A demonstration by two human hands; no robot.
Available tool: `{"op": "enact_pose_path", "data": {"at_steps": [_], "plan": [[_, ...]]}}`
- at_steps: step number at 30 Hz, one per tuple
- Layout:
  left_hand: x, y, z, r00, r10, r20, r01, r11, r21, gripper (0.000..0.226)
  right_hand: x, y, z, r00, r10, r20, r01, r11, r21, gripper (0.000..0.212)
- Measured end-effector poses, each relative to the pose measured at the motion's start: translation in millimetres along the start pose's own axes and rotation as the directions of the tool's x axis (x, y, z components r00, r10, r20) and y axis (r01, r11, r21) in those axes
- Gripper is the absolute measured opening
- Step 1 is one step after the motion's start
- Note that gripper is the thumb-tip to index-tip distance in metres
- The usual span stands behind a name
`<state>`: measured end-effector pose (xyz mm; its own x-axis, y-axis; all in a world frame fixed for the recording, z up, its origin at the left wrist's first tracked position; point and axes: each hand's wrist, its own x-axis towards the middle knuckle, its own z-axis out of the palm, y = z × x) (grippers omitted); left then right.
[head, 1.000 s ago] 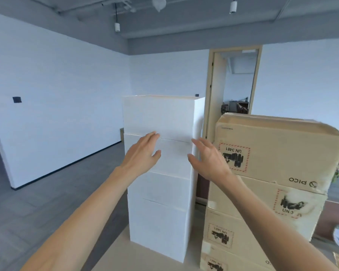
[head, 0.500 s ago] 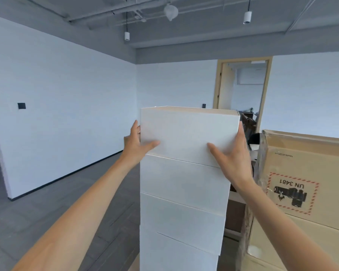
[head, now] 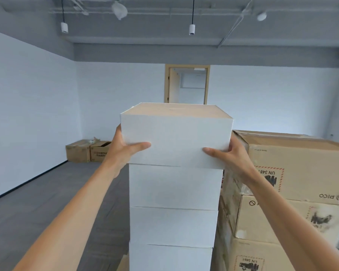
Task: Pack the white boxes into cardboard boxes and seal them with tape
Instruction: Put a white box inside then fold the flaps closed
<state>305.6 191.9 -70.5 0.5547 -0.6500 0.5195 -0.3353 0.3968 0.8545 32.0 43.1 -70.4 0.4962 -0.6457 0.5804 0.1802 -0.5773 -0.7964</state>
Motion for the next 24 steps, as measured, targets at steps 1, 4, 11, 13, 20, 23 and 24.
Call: {"op": "enact_pose_path", "data": {"at_steps": [1,4,11,13,20,23,24], "plan": [[-3,7,-4,1.0,0.015,-0.004,-0.015,1.0,-0.008,0.08,-3,-8,3,1.0,-0.013,-0.015,0.013,1.0,-0.007,0.065],[-13,30,-15,0.996,0.091,-0.026,-0.091,0.996,-0.011,0.081,-14,-39,7,0.995,-0.077,-0.058,0.074,0.996,-0.055,0.063],[-37,86,-6,0.971,0.238,0.011,-0.237,0.968,-0.08,0.081,-56,-103,-11,0.965,-0.211,-0.154,0.169,0.954,-0.246,0.063],[-41,98,8,0.964,0.26,0.057,-0.252,0.961,-0.115,0.08,-70,-118,-27,0.952,-0.239,-0.19,0.175,0.936,-0.305,0.061],[-71,126,111,0.93,0.318,0.184,-0.272,0.932,-0.239,0.082,-139,-158,-120,0.905,-0.246,-0.348,0.065,0.887,-0.458,0.071],[-93,137,170,0.905,0.337,0.26,-0.265,0.924,-0.275,0.081,-183,-165,-167,0.865,-0.243,-0.44,-0.013,0.863,-0.504,0.07],[-100,139,191,0.895,0.34,0.289,-0.259,0.924,-0.283,0.081,-198,-166,-185,0.852,-0.236,-0.467,-0.045,0.857,-0.514,0.069]]}}
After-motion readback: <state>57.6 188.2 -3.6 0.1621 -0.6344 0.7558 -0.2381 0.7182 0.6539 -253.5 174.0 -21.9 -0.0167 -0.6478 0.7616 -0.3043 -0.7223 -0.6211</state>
